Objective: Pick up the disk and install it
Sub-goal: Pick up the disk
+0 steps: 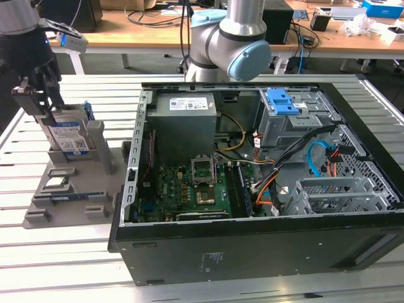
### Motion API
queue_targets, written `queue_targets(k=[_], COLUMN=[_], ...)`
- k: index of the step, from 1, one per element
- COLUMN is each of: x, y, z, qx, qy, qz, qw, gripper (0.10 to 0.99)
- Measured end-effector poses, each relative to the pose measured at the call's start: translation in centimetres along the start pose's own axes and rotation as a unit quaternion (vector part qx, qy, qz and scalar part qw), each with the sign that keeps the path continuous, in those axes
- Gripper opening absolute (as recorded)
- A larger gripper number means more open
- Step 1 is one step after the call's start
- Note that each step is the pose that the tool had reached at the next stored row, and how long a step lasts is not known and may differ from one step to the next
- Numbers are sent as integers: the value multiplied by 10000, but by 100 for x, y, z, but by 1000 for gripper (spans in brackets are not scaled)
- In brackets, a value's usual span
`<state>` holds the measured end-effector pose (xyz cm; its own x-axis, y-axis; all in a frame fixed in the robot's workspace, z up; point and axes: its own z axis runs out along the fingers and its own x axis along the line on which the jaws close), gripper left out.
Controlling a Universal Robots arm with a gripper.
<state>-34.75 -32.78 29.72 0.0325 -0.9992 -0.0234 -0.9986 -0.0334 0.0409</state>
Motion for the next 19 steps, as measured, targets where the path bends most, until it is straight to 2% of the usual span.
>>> queue_targets(k=[1, 8, 9, 10, 11, 16, 17, 18, 19], x=[-6, -6, -6, -6, -6, -6, -6, -6, -6], y=[-4, -3, -3, -3, -3, -3, -3, -3, -3], z=[78, 70, 70, 70, 69, 66, 66, 65, 65], qx=[-2, -1, -1, -1, -1, -1, -1, -1, -1], qy=[3, 3, 3, 3, 3, 3, 3, 3, 3], qz=[-64, -64, -64, -64, -64, -64, -64, -64, -64], qw=[10000, 10000, 10000, 10000, 10000, 10000, 10000, 10000, 10000], gripper=[659, 647, 580, 580, 514, 514, 498, 424, 424])
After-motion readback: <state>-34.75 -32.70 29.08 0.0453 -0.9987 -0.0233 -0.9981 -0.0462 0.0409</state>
